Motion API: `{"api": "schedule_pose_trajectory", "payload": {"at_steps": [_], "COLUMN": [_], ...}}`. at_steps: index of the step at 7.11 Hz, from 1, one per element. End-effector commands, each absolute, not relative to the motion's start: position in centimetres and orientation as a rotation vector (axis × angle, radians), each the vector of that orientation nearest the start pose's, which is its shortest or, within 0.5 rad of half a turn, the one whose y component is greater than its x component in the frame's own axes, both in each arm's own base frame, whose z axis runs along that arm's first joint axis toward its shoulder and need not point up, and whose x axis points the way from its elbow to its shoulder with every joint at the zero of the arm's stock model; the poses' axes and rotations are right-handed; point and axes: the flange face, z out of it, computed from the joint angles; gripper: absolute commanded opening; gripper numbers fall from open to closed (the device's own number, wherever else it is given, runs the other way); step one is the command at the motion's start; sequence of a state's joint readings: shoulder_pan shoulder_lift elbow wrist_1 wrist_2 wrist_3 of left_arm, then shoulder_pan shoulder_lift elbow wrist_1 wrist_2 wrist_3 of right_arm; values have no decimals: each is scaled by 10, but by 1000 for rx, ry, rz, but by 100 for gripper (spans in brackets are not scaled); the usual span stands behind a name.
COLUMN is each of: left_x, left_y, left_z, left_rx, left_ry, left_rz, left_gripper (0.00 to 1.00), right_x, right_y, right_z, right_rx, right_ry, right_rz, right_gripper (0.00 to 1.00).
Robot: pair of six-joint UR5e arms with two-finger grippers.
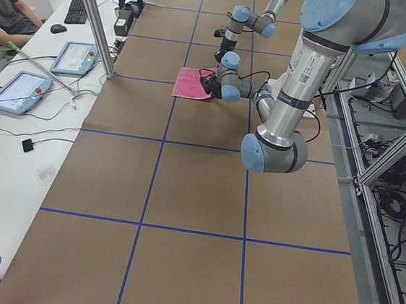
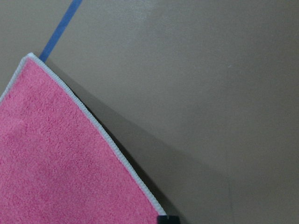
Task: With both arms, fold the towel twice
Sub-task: 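Lift both near corners and carry them toward the far edge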
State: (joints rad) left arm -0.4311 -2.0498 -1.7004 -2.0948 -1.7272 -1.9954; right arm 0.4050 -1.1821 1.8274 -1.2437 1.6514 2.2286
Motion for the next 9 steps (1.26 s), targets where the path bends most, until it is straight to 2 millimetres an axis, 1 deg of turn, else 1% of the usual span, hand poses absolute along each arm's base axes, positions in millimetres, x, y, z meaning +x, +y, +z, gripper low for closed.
{"api": "schedule_pose_trajectory", "payload": {"at_steps": [1,2,3,4,5,6,7,8,9], "left_x": [529,535,532,534,529,526,527,524,516], "left_y": [-363,-350,-341,-332,-327,-325,-327,-336,-349], "left_z": [261,255,245,240,231,227,223,226,226], "left_rx": [-184,-212,-229,-256,-260,-274,-274,-261,-240], "left_ry": [1176,1186,1204,1211,1230,1240,1243,1239,1243], "left_rz": [-704,-706,-701,-714,-705,-719,-719,-731,-745], "left_gripper": [0,0,0,0,0,0,0,0,0], "right_x": [-497,-488,-488,-488,-487,-487,-481,-471,-469], "right_y": [-344,-337,-333,-329,-327,-328,-340,-355,-369], "right_z": [291,282,280,279,278,279,278,279,283], "right_rx": [-257,-294,-316,-349,-385,-392,-381,-389,-382], "right_ry": [-1003,-1021,-1019,-1021,-1015,-1013,-1017,-1018,-1010], "right_rz": [903,879,865,846,826,823,842,859,882], "right_gripper": [0,0,0,0,0,0,0,0,0]}}
